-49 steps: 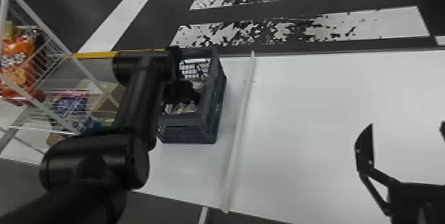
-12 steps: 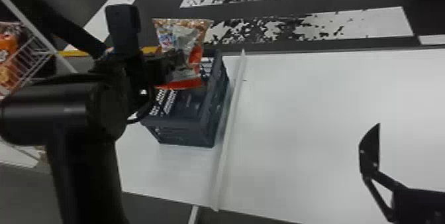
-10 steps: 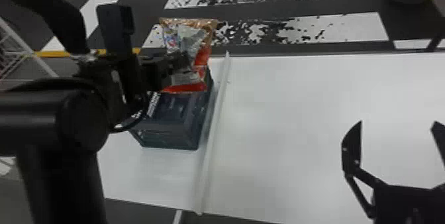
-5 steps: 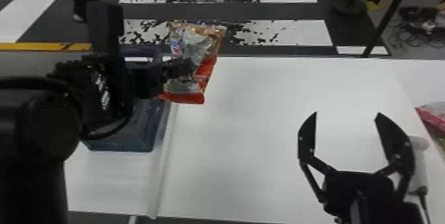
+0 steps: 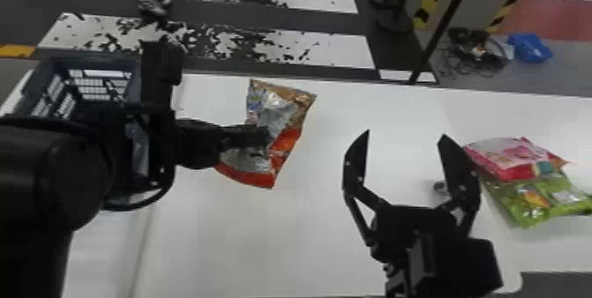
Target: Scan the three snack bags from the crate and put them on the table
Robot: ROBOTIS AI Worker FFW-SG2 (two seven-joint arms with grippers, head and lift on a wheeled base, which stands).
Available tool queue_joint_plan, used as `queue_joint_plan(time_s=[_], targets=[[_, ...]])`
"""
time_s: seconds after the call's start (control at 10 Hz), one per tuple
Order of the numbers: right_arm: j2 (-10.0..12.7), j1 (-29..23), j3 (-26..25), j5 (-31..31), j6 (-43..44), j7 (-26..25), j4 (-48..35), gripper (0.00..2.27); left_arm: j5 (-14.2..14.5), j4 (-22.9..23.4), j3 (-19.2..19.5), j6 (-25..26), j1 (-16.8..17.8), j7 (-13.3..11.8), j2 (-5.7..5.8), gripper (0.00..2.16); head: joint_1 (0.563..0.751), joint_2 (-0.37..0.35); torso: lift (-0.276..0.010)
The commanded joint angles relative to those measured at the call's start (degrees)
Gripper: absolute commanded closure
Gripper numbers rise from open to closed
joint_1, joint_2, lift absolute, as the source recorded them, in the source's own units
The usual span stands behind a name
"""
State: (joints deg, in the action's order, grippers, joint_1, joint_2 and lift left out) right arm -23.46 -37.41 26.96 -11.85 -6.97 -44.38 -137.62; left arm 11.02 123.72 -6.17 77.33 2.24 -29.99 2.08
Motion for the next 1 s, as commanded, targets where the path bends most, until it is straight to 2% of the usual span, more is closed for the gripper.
queue_joint_plan(time_s=[0.0,0.2,0.3,0.4,0.5,0.8,0.9], targets=[[0.08,0.14,-0.68,0.78,-0.03,0.0,-0.54,0.07,0.41,-4.89,-3.14,-2.13,0.04,-2.18,-0.93,2.13,0.695,-0.185,-0.094],[0.08,0.75,-0.6,1.22,0.15,0.0,-0.72,0.07,0.06,-11.66,-9.03,-7.58,0.57,-4.2,-1.29,2.13,0.695,-0.247,-0.094],[0.08,0.84,-0.6,1.4,0.15,0.0,-0.81,0.07,-0.12,-15.53,-12.2,-10.57,1.28,-4.38,-1.55,2.13,0.695,-0.285,-0.094],[0.08,0.84,-0.68,1.4,0.15,0.0,-1.16,0.07,-1.7,-18.87,-14.83,-12.85,1.71,-4.47,-2.23,2.13,0.695,-0.32,-0.094],[0.08,0.93,-0.77,1.4,0.15,0.0,-1.51,0.07,-1.96,-21.68,-17.12,-14.26,2.15,-4.73,-2.23,2.13,0.695,-0.35,-0.094],[0.0,0.67,-1.03,1.66,0.15,0.0,-1.6,0.07,-3.55,-30.56,-22.22,-23.57,3.03,-4.29,-2.23,2.13,0.695,-0.35,-0.094],[-0.09,0.58,-1.03,1.66,0.15,0.0,-1.68,0.07,-3.72,-32.4,-23.18,-25.16,3.47,-3.06,-2.23,2.01,0.695,-0.35,-0.094]])
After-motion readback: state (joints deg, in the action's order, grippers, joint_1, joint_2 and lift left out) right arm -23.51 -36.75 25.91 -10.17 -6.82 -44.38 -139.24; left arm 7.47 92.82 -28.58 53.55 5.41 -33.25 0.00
